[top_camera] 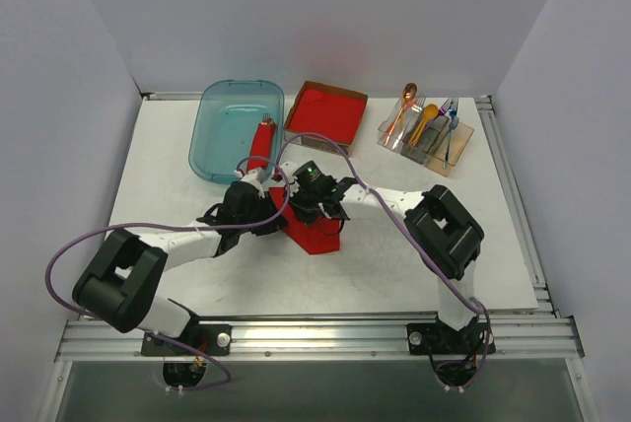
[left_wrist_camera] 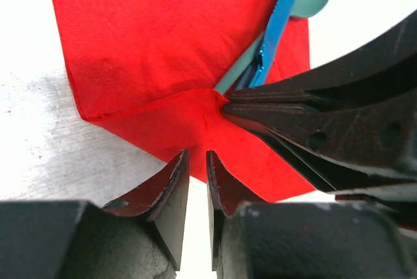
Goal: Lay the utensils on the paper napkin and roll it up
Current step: Roll the napkin at the center of the board.
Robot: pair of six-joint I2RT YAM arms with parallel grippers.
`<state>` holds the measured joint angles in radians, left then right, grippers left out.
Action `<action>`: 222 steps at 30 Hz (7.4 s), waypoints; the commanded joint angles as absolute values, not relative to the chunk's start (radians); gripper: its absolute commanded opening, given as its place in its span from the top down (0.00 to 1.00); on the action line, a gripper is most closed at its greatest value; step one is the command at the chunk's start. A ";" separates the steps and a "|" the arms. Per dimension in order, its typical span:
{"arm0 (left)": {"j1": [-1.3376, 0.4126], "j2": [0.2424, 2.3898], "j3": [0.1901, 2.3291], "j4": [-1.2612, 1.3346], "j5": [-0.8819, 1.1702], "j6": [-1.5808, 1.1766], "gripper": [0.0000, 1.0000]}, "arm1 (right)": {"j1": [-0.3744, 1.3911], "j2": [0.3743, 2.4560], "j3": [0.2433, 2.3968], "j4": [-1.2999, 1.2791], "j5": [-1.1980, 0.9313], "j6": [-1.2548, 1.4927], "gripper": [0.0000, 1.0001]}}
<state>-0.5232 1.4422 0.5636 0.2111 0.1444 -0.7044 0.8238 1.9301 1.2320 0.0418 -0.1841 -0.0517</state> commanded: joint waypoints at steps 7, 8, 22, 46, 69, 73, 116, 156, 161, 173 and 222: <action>-0.531 1.509 0.594 0.255 0.048 -0.742 0.76 | 0.816 1.963 1.259 0.034 -0.193 -0.043 0.96; -0.531 1.512 0.583 0.247 0.035 -0.749 0.76 | 0.815 1.965 1.259 0.035 -0.192 -0.043 0.96; -0.531 1.479 0.586 0.137 -0.092 -0.752 0.76 | 0.815 1.970 1.261 0.034 -0.196 -0.043 0.96; -0.554 1.482 0.658 0.204 -0.012 -0.712 0.77 | 0.810 1.971 1.267 0.029 -0.201 -0.043 0.96; -0.552 1.396 0.646 0.072 -0.166 -0.641 0.61 | 0.810 1.983 1.276 0.021 -0.206 -0.043 0.96; -0.620 1.394 0.627 0.139 -0.178 -0.560 0.60 | 0.807 1.983 1.279 0.020 -0.212 -0.038 0.96; -0.715 1.325 0.347 0.694 0.054 -0.103 0.00 | 0.767 1.985 1.301 0.009 -0.322 -0.014 0.96; -0.736 1.543 0.437 0.664 -0.047 -0.110 0.25 | 0.752 2.000 1.313 0.005 -0.361 -0.012 0.96; -0.756 1.548 0.443 0.638 -0.067 -0.121 0.28 | 0.749 1.999 1.313 0.005 -0.362 -0.011 0.96; -0.815 1.586 0.442 0.638 -0.147 -0.156 0.28 | 0.703 1.944 1.295 0.015 -0.356 0.063 0.80; -0.776 1.554 0.408 0.689 -0.097 -0.221 0.28 | 0.793 1.325 0.629 0.069 0.095 1.209 0.45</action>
